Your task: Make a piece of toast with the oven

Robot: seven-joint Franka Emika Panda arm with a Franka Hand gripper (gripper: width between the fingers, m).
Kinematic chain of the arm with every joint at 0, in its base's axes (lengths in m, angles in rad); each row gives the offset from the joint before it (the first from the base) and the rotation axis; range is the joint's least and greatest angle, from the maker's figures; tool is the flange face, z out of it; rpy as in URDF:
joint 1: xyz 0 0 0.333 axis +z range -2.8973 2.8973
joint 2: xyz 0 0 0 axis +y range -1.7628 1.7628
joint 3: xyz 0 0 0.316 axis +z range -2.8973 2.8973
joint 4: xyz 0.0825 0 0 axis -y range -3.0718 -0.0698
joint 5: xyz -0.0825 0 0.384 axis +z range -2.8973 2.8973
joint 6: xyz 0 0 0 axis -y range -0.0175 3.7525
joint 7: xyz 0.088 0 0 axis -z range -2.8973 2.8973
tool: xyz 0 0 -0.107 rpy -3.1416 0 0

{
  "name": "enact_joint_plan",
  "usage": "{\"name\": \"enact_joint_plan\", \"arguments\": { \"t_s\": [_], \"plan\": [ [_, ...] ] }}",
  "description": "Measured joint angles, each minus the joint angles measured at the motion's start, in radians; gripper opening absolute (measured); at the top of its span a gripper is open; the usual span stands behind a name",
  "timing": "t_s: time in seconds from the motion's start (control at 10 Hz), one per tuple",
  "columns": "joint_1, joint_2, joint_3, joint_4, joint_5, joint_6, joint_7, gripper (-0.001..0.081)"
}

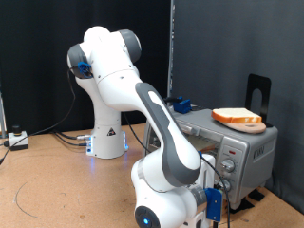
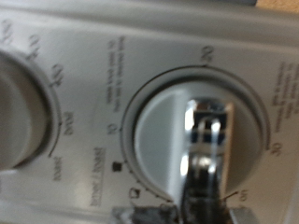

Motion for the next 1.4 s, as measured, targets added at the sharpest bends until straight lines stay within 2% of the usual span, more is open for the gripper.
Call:
{"name": "enact_joint_plan", "arguments": {
  "t_s": [0.3,0.8,0.9,1.0,1.1,1.2,1.3,1.4],
  "plan": [
    [-0.001,-0.021,0.000,-0.020,0.000,0.015,-0.081,0.0006],
    [-0.003,-0.044,-0.004,-0.038,0.007,0.019,-0.065,0.0003],
    [-0.003,-0.044,-0.008,-0.040,0.007,0.025,-0.064,0.0074],
    [-0.003,-0.044,-0.012,-0.042,0.006,0.033,-0.064,0.0074],
    [-0.003,-0.044,-0.014,-0.043,0.006,0.051,-0.065,0.0289],
    [-0.003,-0.045,-0.014,-0.047,0.007,0.087,-0.072,0.0443],
    [-0.003,-0.045,-0.011,-0.054,0.022,0.134,-0.080,0.0443],
    [-0.002,-0.045,-0.007,-0.062,0.037,0.163,-0.081,0.0581]
  ]
}}
